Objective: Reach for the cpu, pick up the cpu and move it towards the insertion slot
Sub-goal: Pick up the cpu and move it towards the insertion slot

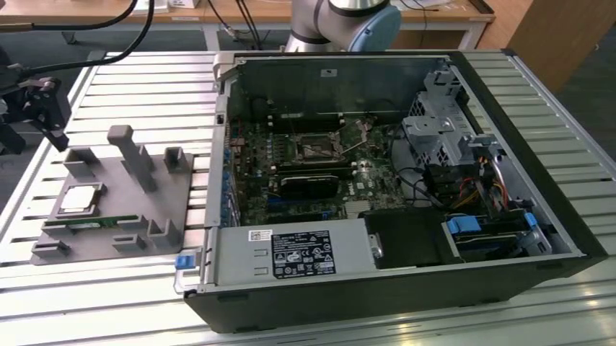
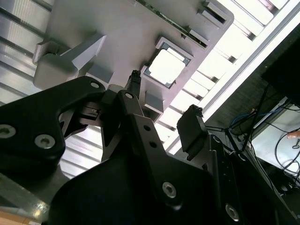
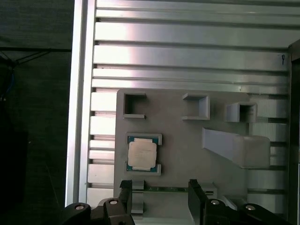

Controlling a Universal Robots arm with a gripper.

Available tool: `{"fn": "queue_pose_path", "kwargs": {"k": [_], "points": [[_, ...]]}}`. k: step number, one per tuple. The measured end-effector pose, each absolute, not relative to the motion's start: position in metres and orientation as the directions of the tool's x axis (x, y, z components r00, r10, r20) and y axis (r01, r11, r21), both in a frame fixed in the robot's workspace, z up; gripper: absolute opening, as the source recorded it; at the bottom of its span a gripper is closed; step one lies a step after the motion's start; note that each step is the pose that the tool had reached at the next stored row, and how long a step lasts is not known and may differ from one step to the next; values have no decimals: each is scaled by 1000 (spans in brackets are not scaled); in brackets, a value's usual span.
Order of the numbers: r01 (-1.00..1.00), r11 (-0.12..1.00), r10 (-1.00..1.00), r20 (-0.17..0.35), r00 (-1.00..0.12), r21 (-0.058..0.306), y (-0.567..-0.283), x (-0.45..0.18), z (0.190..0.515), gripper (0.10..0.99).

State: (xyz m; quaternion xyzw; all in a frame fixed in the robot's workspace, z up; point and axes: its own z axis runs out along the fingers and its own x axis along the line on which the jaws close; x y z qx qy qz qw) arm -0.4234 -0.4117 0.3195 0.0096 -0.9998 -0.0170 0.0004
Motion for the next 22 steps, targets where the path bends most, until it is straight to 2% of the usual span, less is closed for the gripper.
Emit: {"fn": "queue_pose_path", "kwargs": {"k": [22], "points": [[-19,999,-19,1,-1000,30,-412,-424,303,592]]}}
